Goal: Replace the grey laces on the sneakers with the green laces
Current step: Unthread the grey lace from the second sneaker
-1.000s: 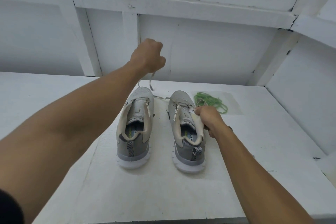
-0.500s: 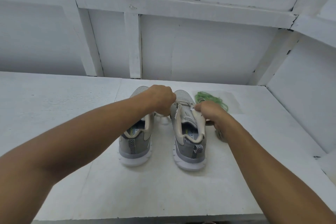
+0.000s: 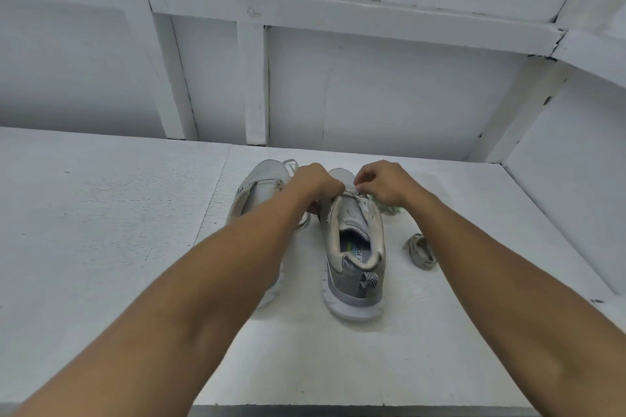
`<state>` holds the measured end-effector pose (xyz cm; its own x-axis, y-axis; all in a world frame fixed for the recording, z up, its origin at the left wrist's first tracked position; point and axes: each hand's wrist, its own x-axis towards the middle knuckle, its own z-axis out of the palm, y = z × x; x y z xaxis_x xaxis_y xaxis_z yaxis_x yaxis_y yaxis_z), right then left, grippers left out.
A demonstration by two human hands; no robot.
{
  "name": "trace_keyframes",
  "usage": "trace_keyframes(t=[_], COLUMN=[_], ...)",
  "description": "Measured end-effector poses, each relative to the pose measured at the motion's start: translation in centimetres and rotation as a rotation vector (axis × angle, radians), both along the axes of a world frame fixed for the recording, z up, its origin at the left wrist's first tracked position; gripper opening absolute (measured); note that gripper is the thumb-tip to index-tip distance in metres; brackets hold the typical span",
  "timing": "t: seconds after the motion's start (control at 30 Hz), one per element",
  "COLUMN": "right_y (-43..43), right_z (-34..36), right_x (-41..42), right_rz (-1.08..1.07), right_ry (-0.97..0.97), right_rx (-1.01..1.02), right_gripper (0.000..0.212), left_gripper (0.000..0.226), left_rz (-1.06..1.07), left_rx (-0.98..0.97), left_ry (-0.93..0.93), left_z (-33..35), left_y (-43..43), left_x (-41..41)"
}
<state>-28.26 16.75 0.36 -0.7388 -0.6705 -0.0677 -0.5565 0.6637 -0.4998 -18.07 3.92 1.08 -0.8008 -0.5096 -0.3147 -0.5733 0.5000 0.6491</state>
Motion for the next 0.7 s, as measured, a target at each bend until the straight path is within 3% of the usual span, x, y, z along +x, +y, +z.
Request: trace_keyframes(t=[0.1, 0.23, 0.4, 0.57, 0.7], right_y=[0.0, 0.0, 1.3, 5.0, 4.3], right_z=[-1.1, -1.5, -0.7, 2.0, 2.1], right_x=[-0.3, -0.4, -1.0, -4.0, -3.9], right_rz=[0.000, 0.060, 0.211, -0.078, -0.158], right_ry=[0.006, 0.079, 0.424, 0.652, 0.605], right_rx=[0.023, 0.086, 0.223, 0.211, 0.214], right_gripper=[0.005, 0.008, 0.019, 0.029, 0.035], left_gripper=[0.019, 0.028, 0.029, 0.027, 0.029], left_rz=[0.124, 0.183, 0.181, 0.202, 0.215], left_rx=[0.165, 0.347, 0.408, 0.446, 0.447], left_ry=[0.048, 0.005, -0.046, -0.033, -0.019], left_z=[-0.8, -1.1, -1.0, -1.2, -1.1], left_y=[-0.4, -1.0, -0.9, -1.1, -1.0], left_x=[0.0, 0.1, 0.2, 0.1, 0.0])
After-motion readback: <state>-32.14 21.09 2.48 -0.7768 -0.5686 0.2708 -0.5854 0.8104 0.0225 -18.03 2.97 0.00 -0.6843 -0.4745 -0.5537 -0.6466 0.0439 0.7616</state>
